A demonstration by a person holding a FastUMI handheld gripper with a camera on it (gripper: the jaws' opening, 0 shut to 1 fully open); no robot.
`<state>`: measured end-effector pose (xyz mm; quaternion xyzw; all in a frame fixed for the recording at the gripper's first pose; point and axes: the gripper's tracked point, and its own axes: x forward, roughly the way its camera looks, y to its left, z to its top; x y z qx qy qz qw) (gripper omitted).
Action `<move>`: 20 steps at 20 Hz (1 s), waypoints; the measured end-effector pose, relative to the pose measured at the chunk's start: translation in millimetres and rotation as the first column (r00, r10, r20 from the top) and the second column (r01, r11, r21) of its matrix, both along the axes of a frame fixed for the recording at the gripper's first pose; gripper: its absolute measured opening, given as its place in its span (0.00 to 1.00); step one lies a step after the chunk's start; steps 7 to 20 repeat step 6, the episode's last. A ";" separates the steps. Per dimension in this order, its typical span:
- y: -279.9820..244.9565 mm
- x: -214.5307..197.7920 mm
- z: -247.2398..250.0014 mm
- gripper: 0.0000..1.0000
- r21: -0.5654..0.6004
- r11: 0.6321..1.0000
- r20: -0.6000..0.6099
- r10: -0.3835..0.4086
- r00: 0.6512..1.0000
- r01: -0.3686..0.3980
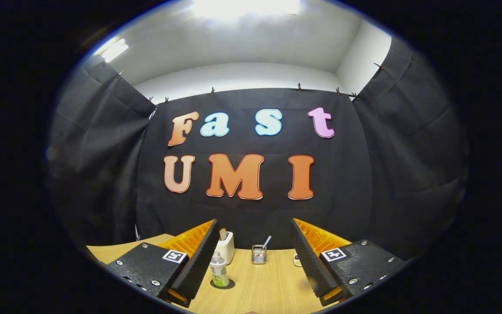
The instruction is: Take the bottle from table, then pour the juice into the cup, finally place the bottle on the coaster
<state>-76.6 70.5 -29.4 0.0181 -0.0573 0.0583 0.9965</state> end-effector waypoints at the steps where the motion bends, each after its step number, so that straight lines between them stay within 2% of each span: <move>1: 2.6 -1.7 1.8 0.96 -0.009 1.000 0.000 0.002 1.000 -0.002; 20: 11.9 -8.9 11.3 0.96 -0.017 1.000 -0.001 0.003 1.000 -0.003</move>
